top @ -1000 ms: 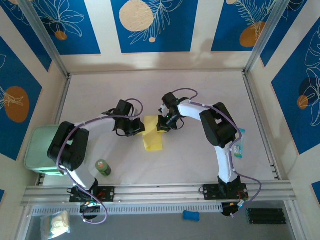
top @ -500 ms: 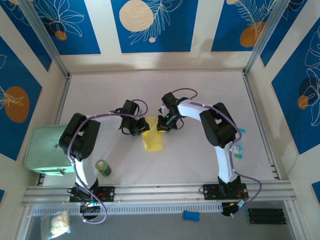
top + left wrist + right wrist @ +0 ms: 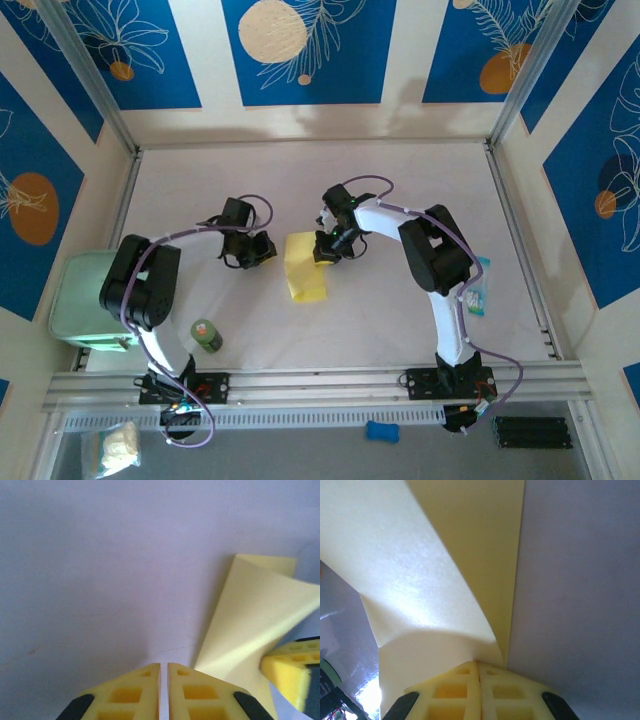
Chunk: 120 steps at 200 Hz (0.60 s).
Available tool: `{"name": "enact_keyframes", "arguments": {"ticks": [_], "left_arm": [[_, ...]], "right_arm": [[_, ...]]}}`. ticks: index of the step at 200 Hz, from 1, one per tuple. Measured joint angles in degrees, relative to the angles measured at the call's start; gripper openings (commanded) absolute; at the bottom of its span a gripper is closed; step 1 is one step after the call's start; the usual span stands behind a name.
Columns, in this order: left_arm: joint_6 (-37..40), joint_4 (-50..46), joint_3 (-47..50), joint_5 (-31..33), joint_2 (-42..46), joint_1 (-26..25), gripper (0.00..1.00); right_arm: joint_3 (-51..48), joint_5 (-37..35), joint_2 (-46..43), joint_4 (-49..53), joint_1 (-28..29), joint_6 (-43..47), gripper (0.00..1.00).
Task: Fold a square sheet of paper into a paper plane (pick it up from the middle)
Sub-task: First fold the square sheet of paper in half at the center of the table.
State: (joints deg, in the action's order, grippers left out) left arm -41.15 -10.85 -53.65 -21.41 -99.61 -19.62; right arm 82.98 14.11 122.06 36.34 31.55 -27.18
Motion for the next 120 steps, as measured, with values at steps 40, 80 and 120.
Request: {"name": "enact_keyframes", "arguments": {"ticks": [40,80,120], "left_arm": [[-2.14,5.84,-0.52,-2.32,0.57,-5.25,0.12],[-3.41,7.3,-4.33,-2.97,-5.16,-8.59,0.12],[-4.07,7.61,-3.91,-1.9,-7.08,-6.32,0.11]], "right_arm": [[0.24,-0.04,0.11,0.37,0.04,0.07,0.06],[0.28,-0.04,0.31,0.44,0.04,0.22,0.06],[0.26,-0.22,0.42,0.48,0.07,0.28,0.06]]}}
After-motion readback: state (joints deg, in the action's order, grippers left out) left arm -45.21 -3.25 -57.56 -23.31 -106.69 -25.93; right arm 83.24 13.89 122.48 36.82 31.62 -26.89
